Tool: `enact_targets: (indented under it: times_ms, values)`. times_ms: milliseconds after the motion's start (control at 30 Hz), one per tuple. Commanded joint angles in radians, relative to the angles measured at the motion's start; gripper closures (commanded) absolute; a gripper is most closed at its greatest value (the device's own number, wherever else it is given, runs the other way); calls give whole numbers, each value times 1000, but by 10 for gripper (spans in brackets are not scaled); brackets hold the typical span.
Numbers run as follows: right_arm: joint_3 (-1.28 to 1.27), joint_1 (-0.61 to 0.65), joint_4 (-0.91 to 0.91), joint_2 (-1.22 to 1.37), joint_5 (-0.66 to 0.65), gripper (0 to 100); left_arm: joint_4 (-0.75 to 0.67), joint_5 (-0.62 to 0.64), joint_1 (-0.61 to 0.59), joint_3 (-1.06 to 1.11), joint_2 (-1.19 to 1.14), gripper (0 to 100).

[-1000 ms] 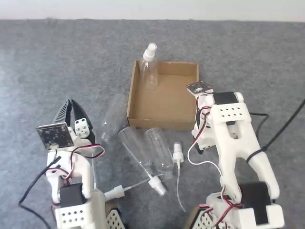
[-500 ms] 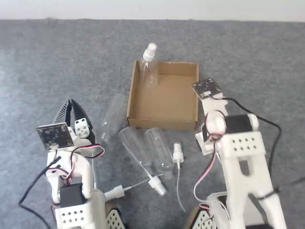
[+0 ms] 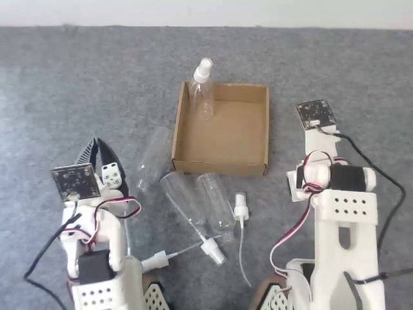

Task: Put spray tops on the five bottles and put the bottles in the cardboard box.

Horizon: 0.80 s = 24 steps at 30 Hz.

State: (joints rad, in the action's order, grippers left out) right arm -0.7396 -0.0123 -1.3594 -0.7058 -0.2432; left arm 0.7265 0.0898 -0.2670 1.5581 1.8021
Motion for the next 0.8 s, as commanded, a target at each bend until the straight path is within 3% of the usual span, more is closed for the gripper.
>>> enact_targets:
  times_ms: [0,267,600,767]
  values:
    - [-26,-30,71,-42,43,898,78,-28,18,-117,20,984]
    - [-37,-31,88,-44,74,898,261,-129,204,-254,20,983]
    - [-89,-134,196,-42,83,898,270,-189,258,-367,12,983]
    - [-92,-139,202,-42,94,898,298,-275,390,-374,11,983]
